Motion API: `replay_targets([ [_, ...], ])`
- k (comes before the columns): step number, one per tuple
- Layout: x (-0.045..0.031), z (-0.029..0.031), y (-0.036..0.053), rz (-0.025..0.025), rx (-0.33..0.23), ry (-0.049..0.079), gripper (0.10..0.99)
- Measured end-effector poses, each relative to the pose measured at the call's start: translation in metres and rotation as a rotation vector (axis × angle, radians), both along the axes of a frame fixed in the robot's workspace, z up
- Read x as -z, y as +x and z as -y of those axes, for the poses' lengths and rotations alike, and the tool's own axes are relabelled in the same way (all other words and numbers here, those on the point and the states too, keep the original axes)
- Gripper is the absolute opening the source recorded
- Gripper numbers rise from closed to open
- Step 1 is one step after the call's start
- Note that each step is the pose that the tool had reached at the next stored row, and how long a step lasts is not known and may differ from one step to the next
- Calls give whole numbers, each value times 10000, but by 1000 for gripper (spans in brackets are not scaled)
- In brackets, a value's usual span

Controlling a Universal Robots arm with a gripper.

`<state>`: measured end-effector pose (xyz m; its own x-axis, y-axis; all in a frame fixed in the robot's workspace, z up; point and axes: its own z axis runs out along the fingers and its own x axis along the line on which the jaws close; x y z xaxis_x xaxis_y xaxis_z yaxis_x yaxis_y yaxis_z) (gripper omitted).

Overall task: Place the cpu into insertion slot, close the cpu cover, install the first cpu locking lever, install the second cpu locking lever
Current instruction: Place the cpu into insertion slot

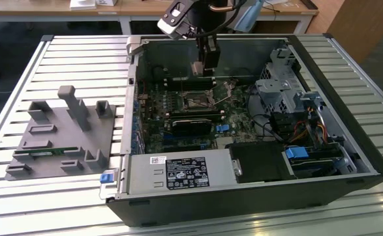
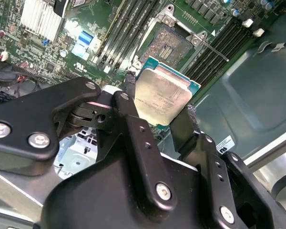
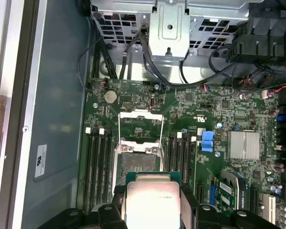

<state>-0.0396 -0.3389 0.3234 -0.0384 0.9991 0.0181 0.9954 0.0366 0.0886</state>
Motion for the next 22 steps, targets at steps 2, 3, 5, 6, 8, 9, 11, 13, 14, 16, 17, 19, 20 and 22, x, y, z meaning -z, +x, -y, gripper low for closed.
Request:
replay_targets([
  [2, 9, 0, 0, 1, 0, 2, 537],
  [3, 14, 0, 0, 1, 0, 2, 537],
  [5, 23, 0, 0, 1, 0, 0, 537],
  [6, 28, 0, 0, 1, 0, -2, 537],
  [8, 43, 0, 0, 1, 0, -3, 537],
  [9, 53, 0, 0, 1, 0, -3, 537],
  [11, 84, 0, 0, 1, 0, -3, 537],
  [13, 122, 0, 0, 1, -14, -4, 537],
  [14, 147, -1, 0, 1, -31, -4, 537],
  [16, 183, -2, 0, 1, -32, -3, 537],
  [17, 199, -3, 0, 1, -33, -3, 537],
  [19, 223, -4, 0, 2, -32, -3, 537],
  [20, 228, -4, 0, 1, -33, -4, 537],
  [22, 229, -4, 0, -1, -33, -7, 537],
])
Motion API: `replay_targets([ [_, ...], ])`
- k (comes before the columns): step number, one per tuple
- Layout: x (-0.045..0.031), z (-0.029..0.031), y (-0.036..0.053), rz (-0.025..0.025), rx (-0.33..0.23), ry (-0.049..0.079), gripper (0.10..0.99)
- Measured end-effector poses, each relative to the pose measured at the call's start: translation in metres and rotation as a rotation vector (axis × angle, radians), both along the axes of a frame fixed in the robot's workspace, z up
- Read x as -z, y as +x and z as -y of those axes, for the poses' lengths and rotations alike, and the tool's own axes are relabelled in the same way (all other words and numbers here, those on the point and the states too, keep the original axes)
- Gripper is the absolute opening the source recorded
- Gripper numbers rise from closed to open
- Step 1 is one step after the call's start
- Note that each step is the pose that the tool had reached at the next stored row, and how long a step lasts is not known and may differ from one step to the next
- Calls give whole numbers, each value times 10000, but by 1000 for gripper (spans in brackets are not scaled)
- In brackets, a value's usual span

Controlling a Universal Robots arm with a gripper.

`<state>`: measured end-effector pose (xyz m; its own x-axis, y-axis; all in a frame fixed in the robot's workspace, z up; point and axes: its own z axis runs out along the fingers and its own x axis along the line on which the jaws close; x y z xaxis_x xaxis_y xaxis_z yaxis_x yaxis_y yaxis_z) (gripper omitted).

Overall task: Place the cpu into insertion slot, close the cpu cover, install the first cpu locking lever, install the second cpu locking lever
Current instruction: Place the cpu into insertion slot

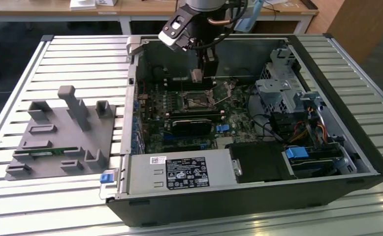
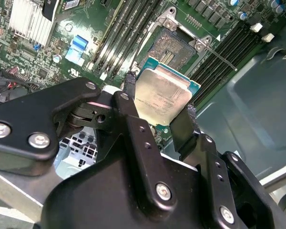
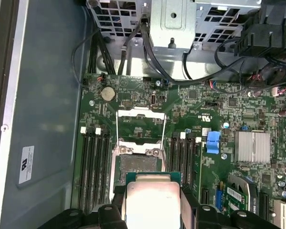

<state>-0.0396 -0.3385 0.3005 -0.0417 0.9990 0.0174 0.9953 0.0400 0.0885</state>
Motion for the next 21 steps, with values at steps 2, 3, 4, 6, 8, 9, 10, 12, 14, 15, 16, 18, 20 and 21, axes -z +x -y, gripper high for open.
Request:
replay_targets([
  [2, 11, -6, 0, 2, 19, 4, 537],
  [3, 23, -9, 2, 3, 39, 5, 537],
  [4, 31, -11, 4, 1, 49, 3, 537],
  [6, 51, -16, 11, 2, 53, 3, 537],
  [8, 71, -20, 12, 2, 67, 4, 537],
  [9, 79, -21, 12, 2, 75, 4, 537],
  [10, 85, -20, 12, 2, 82, 4, 537],
  [12, 94, -21, 12, 2, 83, 3, 537],
  [14, 105, -21, 11, 2, 84, 4, 537],
  [15, 108, -21, 11, 2, 84, 3, 537],
  [16, 109, -20, 11, 1, 84, 1, 537],
  [18, 115, -20, 11, 1, 84, 2, 537],
  [20, 119, -20, 12, 2, 83, 3, 537],
  [21, 119, -20, 11, 1, 83, 2, 537],
])
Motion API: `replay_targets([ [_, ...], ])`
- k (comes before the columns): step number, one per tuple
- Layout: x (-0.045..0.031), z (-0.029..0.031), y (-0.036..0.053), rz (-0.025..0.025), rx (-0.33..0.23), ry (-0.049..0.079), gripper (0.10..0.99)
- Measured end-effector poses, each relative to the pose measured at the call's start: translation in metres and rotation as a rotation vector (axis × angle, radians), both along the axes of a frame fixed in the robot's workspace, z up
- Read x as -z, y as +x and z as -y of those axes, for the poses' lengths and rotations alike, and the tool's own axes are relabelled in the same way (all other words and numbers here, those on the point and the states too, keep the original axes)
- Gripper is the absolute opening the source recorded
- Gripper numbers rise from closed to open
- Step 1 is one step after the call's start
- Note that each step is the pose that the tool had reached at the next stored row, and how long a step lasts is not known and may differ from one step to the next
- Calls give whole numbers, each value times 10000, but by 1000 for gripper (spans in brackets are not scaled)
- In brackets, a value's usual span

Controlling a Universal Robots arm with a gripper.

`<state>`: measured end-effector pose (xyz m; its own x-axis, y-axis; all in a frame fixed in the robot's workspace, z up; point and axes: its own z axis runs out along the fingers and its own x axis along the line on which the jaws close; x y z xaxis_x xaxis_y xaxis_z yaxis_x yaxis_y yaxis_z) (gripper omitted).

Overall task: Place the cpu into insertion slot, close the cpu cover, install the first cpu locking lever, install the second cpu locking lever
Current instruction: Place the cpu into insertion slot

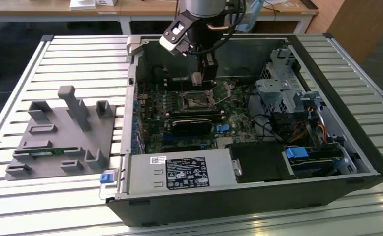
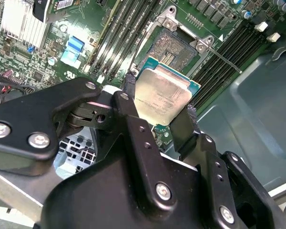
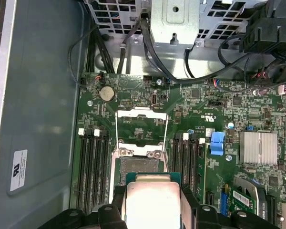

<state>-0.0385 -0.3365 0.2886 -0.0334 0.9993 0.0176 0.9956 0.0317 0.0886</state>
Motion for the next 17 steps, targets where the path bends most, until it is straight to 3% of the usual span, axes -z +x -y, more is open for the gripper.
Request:
replay_targets([
  [17, 28, 0, 1, 1, 0, 1, 537],
])
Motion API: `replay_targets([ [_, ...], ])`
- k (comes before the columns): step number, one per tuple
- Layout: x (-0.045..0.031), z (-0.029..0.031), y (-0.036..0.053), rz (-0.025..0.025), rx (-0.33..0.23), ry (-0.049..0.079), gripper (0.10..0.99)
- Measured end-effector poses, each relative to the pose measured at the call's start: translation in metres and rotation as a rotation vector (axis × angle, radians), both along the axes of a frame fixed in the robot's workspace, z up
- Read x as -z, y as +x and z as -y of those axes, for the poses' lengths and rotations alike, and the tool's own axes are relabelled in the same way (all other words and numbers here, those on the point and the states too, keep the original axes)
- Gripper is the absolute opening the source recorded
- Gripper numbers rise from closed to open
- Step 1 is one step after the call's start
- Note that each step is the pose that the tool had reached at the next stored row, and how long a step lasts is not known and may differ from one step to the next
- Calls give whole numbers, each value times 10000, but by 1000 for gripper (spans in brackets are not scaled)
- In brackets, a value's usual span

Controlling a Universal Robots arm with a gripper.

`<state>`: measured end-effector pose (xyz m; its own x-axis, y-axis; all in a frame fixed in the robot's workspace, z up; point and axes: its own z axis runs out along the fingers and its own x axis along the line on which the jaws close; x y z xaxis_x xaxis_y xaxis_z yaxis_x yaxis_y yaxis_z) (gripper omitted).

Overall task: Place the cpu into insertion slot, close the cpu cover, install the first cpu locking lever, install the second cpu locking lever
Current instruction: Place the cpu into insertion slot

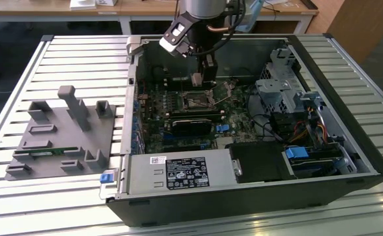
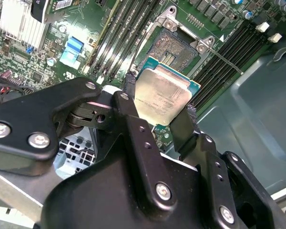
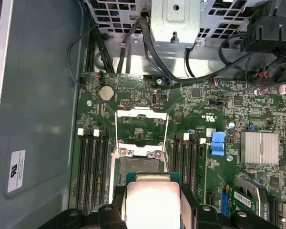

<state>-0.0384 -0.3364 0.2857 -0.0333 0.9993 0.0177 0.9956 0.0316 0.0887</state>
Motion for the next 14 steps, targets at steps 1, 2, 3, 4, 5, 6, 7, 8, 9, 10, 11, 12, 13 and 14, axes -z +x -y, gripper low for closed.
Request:
replay_targets([
  [1, 2, 0, 0, -1, 0, -1, 537],
  [2, 5, -1, 1, 0, 0, 0, 537],
  [3, 8, -3, 1, 0, 2, 1, 537],
  [4, 13, -5, 0, 0, 11, 0, 537],
  [5, 18, -7, 0, 0, 32, -1, 537],
  [6, 24, -9, 0, 0, 76, -3, 537],
  [7, 29, -8, 0, 1, 112, 0, 537],
  [8, 34, -10, 0, 0, 128, -2, 537],
  [9, 39, -13, 0, 0, 129, -4, 537],
  [10, 45, -15, 0, 0, 128, -3, 537],
  [11, 49, -16, 0, 0, 127, -4, 537],
  [12, 54, -16, 0, -1, 127, -4, 537],
  [13, 59, -16, 0, -2, 127, -4, 537],
  [14, 63, -16, 0, -2, 128, -5, 537],
])
